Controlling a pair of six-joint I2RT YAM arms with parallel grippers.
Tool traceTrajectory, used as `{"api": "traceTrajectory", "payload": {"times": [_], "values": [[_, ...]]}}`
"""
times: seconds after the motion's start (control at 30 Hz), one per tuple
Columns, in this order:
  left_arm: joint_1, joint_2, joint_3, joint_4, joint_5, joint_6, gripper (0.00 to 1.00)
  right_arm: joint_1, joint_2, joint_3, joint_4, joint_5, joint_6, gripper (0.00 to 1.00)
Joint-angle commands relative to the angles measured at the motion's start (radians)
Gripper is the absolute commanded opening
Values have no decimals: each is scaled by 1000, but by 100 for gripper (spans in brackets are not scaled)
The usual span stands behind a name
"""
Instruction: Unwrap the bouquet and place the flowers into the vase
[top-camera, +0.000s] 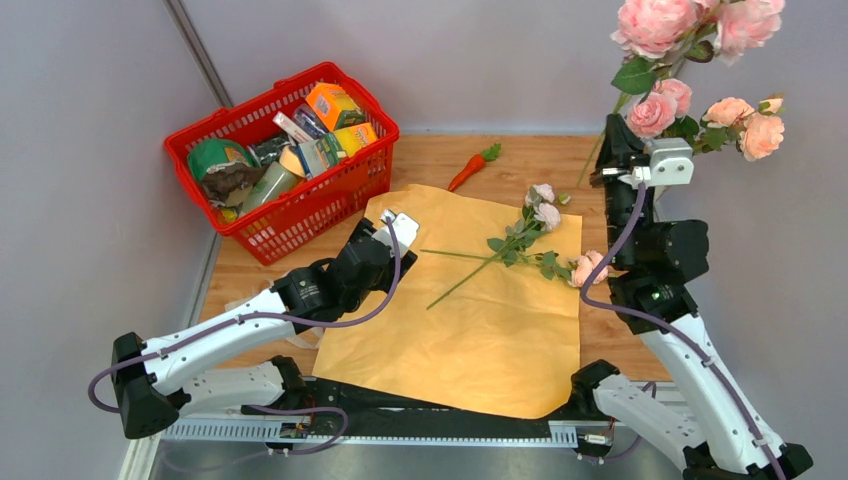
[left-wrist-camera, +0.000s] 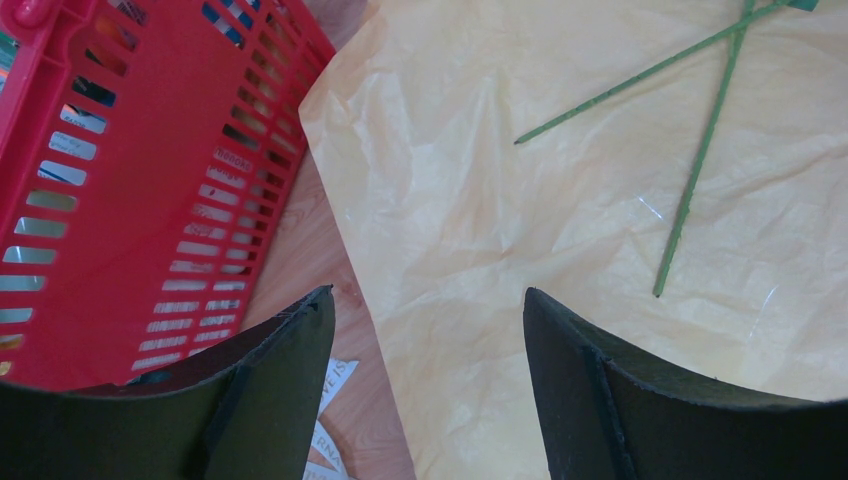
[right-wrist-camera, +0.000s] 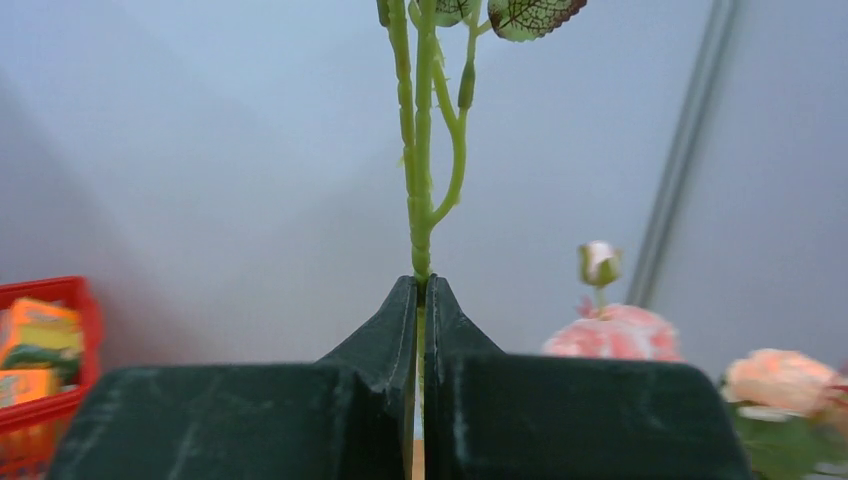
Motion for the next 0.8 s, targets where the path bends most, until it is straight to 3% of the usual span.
{"api": "traceTrajectory", "payload": {"times": [0.0, 0.3, 0.77], "values": [[-3, -5, 28, 16, -12, 15, 77, -120, -7, 60, 66, 58, -181, 0], [-3, -17, 27, 16, -14, 15, 77, -573, 70, 72, 91, -245, 112, 0], [-3, -8, 30, 16, -18, 16, 77, -733, 189, 21, 354, -307, 215, 0]]}}
